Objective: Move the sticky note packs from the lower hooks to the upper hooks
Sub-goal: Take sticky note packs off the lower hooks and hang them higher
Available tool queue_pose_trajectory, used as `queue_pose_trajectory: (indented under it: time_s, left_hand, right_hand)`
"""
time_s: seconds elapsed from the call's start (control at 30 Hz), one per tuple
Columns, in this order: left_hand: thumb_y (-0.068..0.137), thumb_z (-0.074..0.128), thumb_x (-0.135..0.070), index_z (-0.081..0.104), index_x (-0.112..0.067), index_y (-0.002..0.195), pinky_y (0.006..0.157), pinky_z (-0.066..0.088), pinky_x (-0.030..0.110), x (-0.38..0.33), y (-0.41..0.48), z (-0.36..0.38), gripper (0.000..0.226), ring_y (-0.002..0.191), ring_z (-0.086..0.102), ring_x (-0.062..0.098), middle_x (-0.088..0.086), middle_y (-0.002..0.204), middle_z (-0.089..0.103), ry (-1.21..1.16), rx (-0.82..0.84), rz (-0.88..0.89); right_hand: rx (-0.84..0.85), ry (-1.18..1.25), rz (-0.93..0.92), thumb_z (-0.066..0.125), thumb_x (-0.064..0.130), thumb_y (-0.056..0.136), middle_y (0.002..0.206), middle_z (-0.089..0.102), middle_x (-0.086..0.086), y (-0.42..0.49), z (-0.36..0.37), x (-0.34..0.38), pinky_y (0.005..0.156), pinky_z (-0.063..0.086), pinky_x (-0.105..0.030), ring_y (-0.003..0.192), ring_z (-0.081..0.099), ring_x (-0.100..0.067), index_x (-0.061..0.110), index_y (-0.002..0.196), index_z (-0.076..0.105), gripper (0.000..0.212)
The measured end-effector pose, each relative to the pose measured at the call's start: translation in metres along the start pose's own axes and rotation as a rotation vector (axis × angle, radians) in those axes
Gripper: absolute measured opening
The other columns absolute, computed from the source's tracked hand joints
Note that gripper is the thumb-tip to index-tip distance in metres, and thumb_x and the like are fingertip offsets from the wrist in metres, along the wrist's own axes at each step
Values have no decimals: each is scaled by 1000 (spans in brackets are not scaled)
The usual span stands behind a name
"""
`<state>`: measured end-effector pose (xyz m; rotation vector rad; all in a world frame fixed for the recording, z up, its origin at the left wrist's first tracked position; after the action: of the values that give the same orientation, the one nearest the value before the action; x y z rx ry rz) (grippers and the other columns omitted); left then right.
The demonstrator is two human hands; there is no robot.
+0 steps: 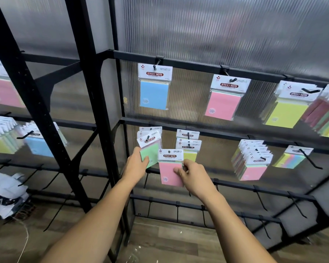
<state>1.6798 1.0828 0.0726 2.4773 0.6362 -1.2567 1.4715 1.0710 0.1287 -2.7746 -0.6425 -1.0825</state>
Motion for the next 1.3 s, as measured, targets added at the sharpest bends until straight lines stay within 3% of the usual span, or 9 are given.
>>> queue_pose_trajectory:
  time_s: [0.17,0.3,0.43,0.6,0.77,1.0,1.13,1.23,1.3]
  left_hand:
    - [95,54,-12,48,-7,114,50,32,13,-12,-4,-11,21,73,47,12,1,91,53,-32,7,70]
    - [94,54,-12,50,-8,115,50,32,15,-17,-9,-16,22,64,46,4,-2,85,55,-64,9,88]
    - [94,54,-13,49,-12,119,54,38,19,-23,-19,-22,25,68,52,7,2,96,62,-99,-4,105]
    - [94,54,-12,50,-14,116,49,35,12,-29,-41,-24,22,59,46,6,-6,81,57,-97,12,153]
    - [93,57,-18,53,-23,111,61,42,31,-47,-48,-23,19,60,45,12,3,73,57,-79,30,205]
    - [91,63,-16,53,-26,92,67,42,32,-86,-36,-3,14,61,44,11,16,86,66,-137,209,264]
    - [90,63,-18,52,-30,88,69,43,31,-114,-38,12,17,67,48,11,5,80,62,-135,280,312]
    - [90,64,-16,51,-29,84,67,41,25,-130,-40,20,20,64,48,5,-11,77,59,-146,304,351]
    - [90,64,-15,52,-28,84,64,39,21,-138,-41,21,18,63,47,3,-15,75,57,-151,313,352]
  right_hand:
    - [1,3,24,56,29,97,88,62,-2,2,-3,1,66,40,-30,78,54,-21,9,100,61,21]
    - [-18,33,24,57,32,96,88,66,-3,4,-14,1,69,45,-33,80,60,-22,10,95,61,22]
    - [-44,53,23,58,32,96,88,66,-7,4,-21,2,72,48,-36,81,60,-25,7,93,60,25]
    - [-61,72,3,59,32,95,90,66,-6,-1,-23,2,73,47,-36,83,60,-23,8,96,62,24]
    - [-95,95,-25,61,30,94,84,65,-6,-8,-41,0,71,47,-37,78,59,-24,7,94,64,24]
    - [-208,112,-85,62,29,94,74,61,13,-14,-93,-5,59,39,-11,68,53,2,18,96,68,13]
    - [-283,105,-108,55,34,97,79,62,10,-12,-126,-3,59,40,-13,71,55,-2,16,94,62,20]
    - [-315,142,-144,51,36,99,83,65,2,-10,-148,3,65,45,-29,73,58,-13,10,93,59,28]
    - [-334,149,-171,50,36,100,79,61,9,-9,-160,9,59,41,-25,68,54,-4,14,90,58,25]
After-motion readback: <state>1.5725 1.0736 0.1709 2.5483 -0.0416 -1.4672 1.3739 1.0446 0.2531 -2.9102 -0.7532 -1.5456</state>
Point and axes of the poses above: each hand's wrist, its own y-axis towards the middle knuckle, its own z-axis out of the palm, x = y × z, the point moved 3 cm from there along y, towards the middle knuckle
